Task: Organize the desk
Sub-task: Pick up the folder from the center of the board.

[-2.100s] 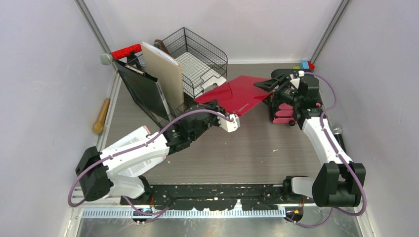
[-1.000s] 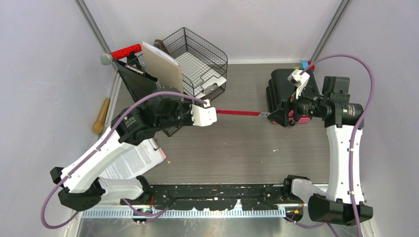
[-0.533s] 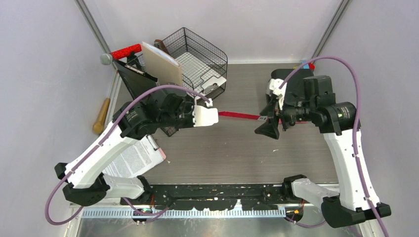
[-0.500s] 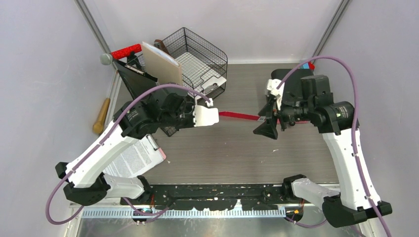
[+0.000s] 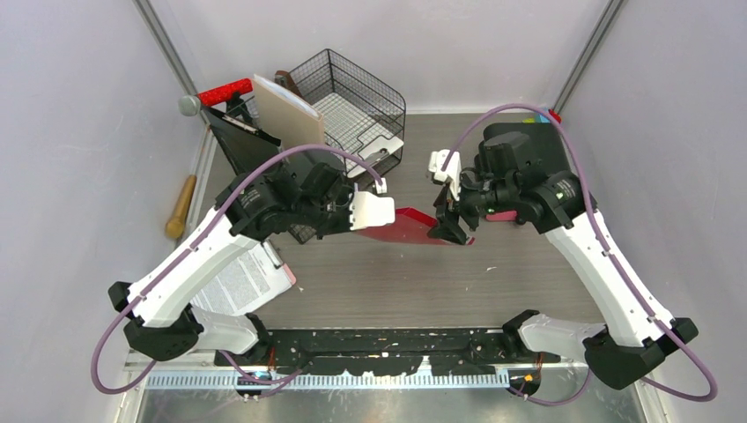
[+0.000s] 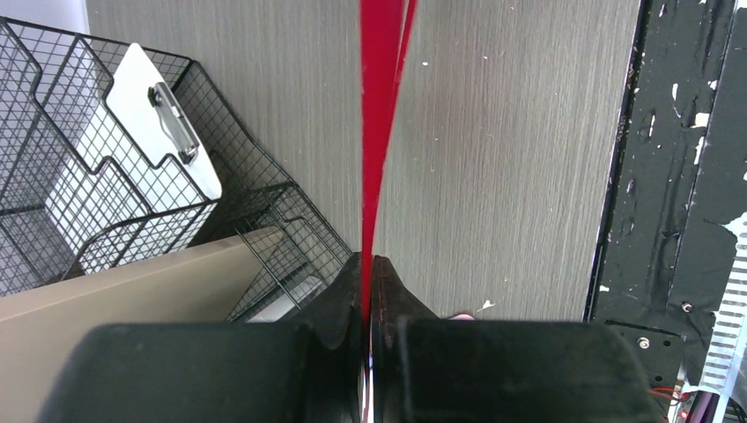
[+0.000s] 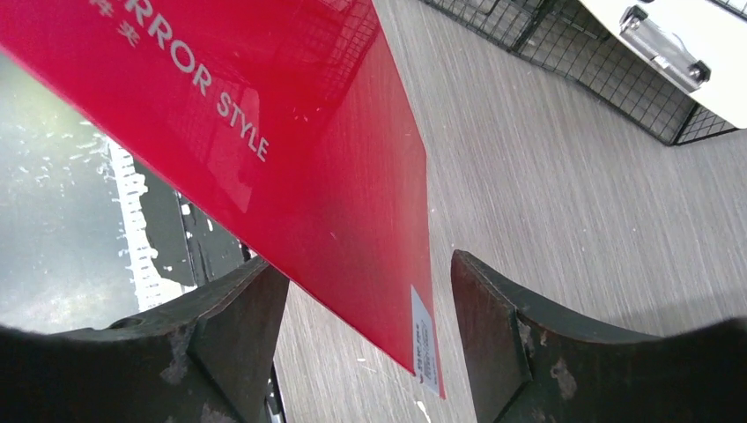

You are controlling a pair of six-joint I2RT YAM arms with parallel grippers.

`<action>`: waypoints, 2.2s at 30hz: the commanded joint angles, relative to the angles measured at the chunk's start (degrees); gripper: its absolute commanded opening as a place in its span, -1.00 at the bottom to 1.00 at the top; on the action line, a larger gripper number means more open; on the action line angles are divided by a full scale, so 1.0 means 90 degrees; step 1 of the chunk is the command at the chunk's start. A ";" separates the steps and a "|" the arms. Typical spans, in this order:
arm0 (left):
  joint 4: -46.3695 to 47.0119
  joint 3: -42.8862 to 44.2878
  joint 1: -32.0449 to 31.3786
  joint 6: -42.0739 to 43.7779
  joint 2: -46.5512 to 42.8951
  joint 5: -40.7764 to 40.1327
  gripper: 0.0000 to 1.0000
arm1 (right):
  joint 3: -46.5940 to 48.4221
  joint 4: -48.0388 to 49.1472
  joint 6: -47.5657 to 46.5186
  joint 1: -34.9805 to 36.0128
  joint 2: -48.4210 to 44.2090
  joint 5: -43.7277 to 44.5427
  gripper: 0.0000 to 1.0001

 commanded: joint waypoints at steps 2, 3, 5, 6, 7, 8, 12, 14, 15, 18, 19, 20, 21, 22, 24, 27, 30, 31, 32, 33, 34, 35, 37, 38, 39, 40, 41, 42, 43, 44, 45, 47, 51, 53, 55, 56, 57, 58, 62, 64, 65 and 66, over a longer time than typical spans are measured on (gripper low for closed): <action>0.0102 0.0376 0.0038 -0.0096 0.0063 0.0196 -1.00 | -0.0443 0.0488 -0.0016 0.0166 -0.0065 0.0327 0.40; 0.0081 0.0393 0.0038 -0.0103 0.0081 0.0194 -1.00 | -0.0509 0.0491 -0.0028 0.0182 -0.0081 0.0348 0.38; 0.0077 0.0412 0.0048 -0.0110 0.0090 0.0215 -1.00 | -0.0687 0.0543 -0.0042 0.0207 -0.0100 0.0407 0.35; 0.0081 0.0413 0.0048 -0.0107 0.0088 0.0227 -1.00 | -0.0795 0.0600 -0.0041 0.0207 -0.0109 0.0449 0.32; 0.0087 0.0420 0.0049 -0.0119 0.0089 0.0237 -1.00 | -0.0846 0.0625 -0.0040 0.0226 -0.0123 0.0481 0.30; 0.0090 0.0431 0.0048 -0.0124 0.0100 0.0241 -1.00 | -0.0923 0.0684 -0.0035 0.0226 -0.0126 0.0493 0.26; 0.0099 0.0450 0.0057 -0.0167 0.0084 0.0283 -1.00 | -0.1049 0.0762 0.0002 0.0276 -0.0128 0.0474 0.22; 0.0110 0.0452 0.0072 -0.0196 0.0079 0.0299 -1.00 | -0.1136 0.0824 0.0020 0.0297 -0.0128 0.0458 0.22; 0.0119 0.0444 0.0084 -0.0203 0.0074 0.0309 -1.00 | -0.1163 0.0835 0.0021 0.0300 -0.0133 0.0469 0.22; 0.0110 0.0442 0.0147 -0.0258 0.0067 0.0386 -1.00 | -0.1312 0.0967 0.0053 0.0311 -0.0203 0.0493 0.19; 0.0111 0.0442 0.0180 -0.0295 0.0063 0.0447 -1.00 | -0.1366 0.1045 0.0095 0.0313 -0.0229 0.0494 0.16; 0.0100 0.0446 0.0214 -0.0334 0.0070 0.0537 -1.00 | -0.1390 0.1078 0.0106 0.0313 -0.0285 0.0495 0.15; 0.0084 0.0464 0.0247 -0.0376 0.0072 0.0601 -1.00 | -0.1440 0.1146 0.0153 0.0314 -0.0309 0.0495 0.13; 0.0068 0.0476 0.0282 -0.0411 0.0072 0.0689 -1.00 | -0.1456 0.1177 0.0169 0.0314 -0.0359 0.0490 0.13; 0.0040 0.0481 0.0364 -0.0483 0.0085 0.0836 -1.00 | -0.1492 0.1239 0.0231 0.0320 -0.0422 0.0448 0.12; 0.0048 0.0406 0.0487 -0.0536 0.0060 0.1043 -1.00 | -0.1520 0.1321 0.0294 0.0319 -0.0508 0.0331 0.12; 0.0123 0.0232 0.0595 -0.0564 -0.0023 0.1188 -1.00 | -0.1488 0.1424 0.0435 0.0298 -0.0593 0.0289 0.12; 0.0146 0.0173 0.0639 -0.0559 -0.0057 0.1234 -1.00 | -0.1452 0.1430 0.0456 0.0286 -0.0605 0.0261 0.11; 0.0155 0.0131 0.0677 -0.0562 -0.0085 0.1289 -1.00 | -0.1438 0.1426 0.0467 0.0278 -0.0626 0.0222 0.11; 0.0155 0.0113 0.0719 -0.0566 -0.0104 0.1379 -1.00 | -0.1427 0.1423 0.0472 0.0276 -0.0638 0.0202 0.11; 0.0140 0.0110 0.0763 -0.0573 -0.0111 0.1455 -1.00 | -0.1430 0.1428 0.0474 0.0275 -0.0637 0.0163 0.11; 0.0119 0.0117 0.0804 -0.0582 -0.0118 0.1544 -1.00 | -0.1445 0.1424 0.0466 0.0272 -0.0636 0.0143 0.11; 0.0120 0.0104 0.0868 -0.0616 -0.0139 0.1672 -1.00 | -0.1506 0.1443 0.0475 0.0274 -0.0627 0.0067 0.10; 0.0131 0.0099 0.0893 -0.0636 -0.0140 0.1749 -1.00 | -0.1528 0.1462 0.0479 0.0275 -0.0627 0.0012 0.10; 0.0138 0.0091 0.0920 -0.0645 -0.0136 0.1807 -1.00 | -0.1582 0.1486 0.0483 0.0270 -0.0619 -0.0015 0.10; 0.0134 0.0099 0.0940 -0.0660 -0.0136 0.1867 -1.00 | -0.1610 0.1503 0.0498 0.0272 -0.0613 -0.0060 0.10; 0.0125 0.0102 0.0954 -0.0666 -0.0121 0.1936 -1.00 | -0.1663 0.1548 0.0503 0.0274 -0.0603 -0.0075 0.10; 0.0111 0.0114 0.0965 -0.0683 -0.0110 0.1991 -1.00 | -0.1680 0.1558 0.0508 0.0274 -0.0595 -0.0082 0.10; 0.0105 0.0119 0.0979 -0.0678 -0.0101 0.2042 -1.00 | -0.1708 0.1581 0.0507 0.0275 -0.0589 -0.0082 0.09; 0.0101 0.0120 0.0992 -0.0688 -0.0096 0.2071 -1.00 | -0.1717 0.1587 0.0507 0.0275 -0.0583 -0.0089 0.09; 0.0098 0.0127 0.1007 -0.0692 -0.0097 0.2125 -1.00 | -0.1729 0.1588 0.0509 0.0275 -0.0586 -0.0095 0.08; 0.0104 0.0129 0.1059 -0.0712 -0.0094 0.2216 -1.00 | -0.1747 0.1596 0.0518 0.0275 -0.0587 -0.0115 0.05; 0.0124 0.0098 0.1144 -0.0746 -0.0094 0.2359 -1.00 | -0.1782 0.1632 0.0569 0.0274 -0.0587 -0.0191 -0.08; 0.0143 0.0074 0.1201 -0.0781 -0.0092 0.2462 -1.00 | -0.1787 0.1666 0.0632 0.0275 -0.0574 -0.0260 -0.20; 0.0170 0.0042 0.1250 -0.0815 -0.0085 0.2555 -1.00 | -0.1785 0.1689 0.0697 0.0275 -0.0561 -0.0326 -0.36; 0.0180 0.0034 0.1271 -0.0821 -0.0084 0.2604 -1.00 | -0.1780 0.1694 0.0714 0.0275 -0.0554 -0.0340 -0.51; 0.0192 0.0025 0.1306 -0.0837 -0.0085 0.2642 -1.00 | -0.1776 0.1700 0.0744 0.0275 -0.0556 -0.0363 -0.59; 0.0214 0.0017 0.1337 -0.0849 -0.0084 0.2672 -1.00 | -0.1776 0.1709 0.0762 0.0272 -0.0557 -0.0374 -0.80; 0.0262 0.0002 0.1473 -0.0871 -0.0103 0.2709 -1.00 | -0.1756 0.1743 0.0948 0.0258 -0.0577 -0.0381 -0.99; 0.0283 0.0033 0.1540 -0.0883 -0.0112 0.2628 -1.00 | -0.1693 0.1786 0.1121 0.0243 -0.0548 -0.0375 -0.99; 0.0287 0.0069 0.1579 -0.0881 -0.0096 0.2545 -0.99 | -0.1628 0.1853 0.1209 0.0218 -0.0516 -0.0374 -0.99; 0.0273 0.0108 0.1608 -0.0880 -0.0102 0.2477 -0.86 | -0.1594 0.1887 0.1378 0.0207 -0.0493 -0.0372 -0.99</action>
